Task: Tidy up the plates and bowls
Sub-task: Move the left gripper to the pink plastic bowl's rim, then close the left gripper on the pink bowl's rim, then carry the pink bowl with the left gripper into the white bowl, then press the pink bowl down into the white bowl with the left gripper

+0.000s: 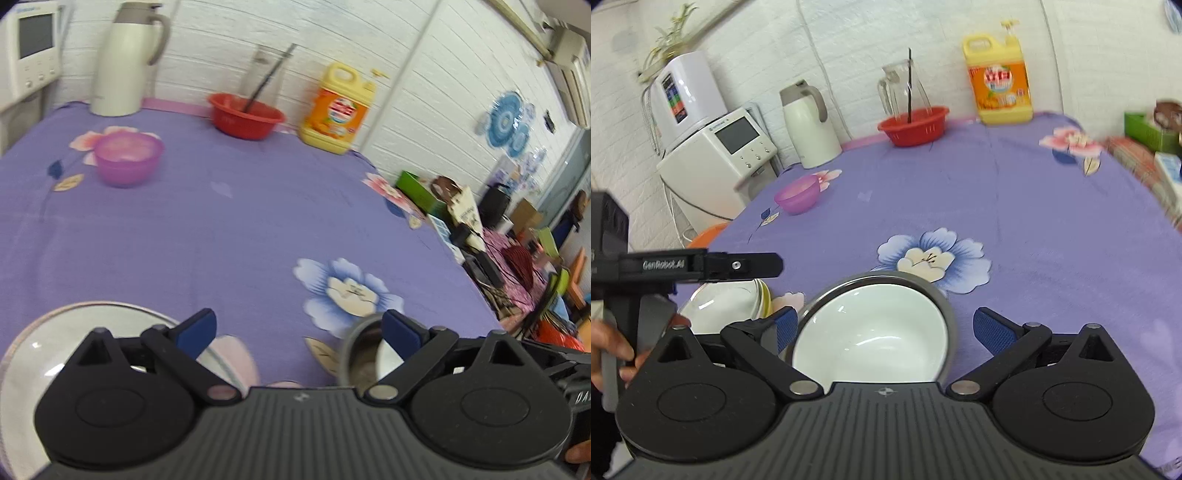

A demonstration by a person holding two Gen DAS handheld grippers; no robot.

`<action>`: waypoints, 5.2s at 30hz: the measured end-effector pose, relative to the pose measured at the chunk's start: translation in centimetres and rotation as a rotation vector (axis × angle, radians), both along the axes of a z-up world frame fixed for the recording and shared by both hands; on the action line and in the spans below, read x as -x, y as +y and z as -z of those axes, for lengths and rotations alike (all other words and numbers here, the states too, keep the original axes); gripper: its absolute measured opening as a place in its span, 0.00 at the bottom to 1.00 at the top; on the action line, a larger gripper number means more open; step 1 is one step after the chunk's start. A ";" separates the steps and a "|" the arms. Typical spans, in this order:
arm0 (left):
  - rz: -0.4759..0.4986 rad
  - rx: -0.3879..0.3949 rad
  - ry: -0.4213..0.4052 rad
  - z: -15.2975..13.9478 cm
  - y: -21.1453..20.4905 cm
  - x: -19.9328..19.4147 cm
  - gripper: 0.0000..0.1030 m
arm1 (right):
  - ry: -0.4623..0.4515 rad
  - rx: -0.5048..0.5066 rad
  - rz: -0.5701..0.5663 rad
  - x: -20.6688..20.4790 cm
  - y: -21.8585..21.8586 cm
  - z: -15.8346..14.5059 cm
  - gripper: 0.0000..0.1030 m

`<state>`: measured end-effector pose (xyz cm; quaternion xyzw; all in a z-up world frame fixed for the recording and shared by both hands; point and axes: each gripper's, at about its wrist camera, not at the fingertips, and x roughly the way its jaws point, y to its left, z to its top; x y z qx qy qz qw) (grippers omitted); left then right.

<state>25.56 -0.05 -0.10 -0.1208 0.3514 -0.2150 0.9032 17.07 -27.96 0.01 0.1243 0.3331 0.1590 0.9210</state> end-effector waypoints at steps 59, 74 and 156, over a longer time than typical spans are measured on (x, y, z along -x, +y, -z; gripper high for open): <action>-0.332 0.013 0.116 5.0 16.4 -28.9 0.91 | 0.122 0.226 -0.225 -35.1 22.5 3.6 1.00; -0.240 0.051 0.120 5.2 13.9 -29.3 0.56 | 0.093 0.277 -0.261 -35.6 25.1 4.0 0.90; 0.021 -0.066 0.005 2.3 -7.6 1.6 0.93 | -0.064 0.191 0.245 2.4 1.8 3.0 1.00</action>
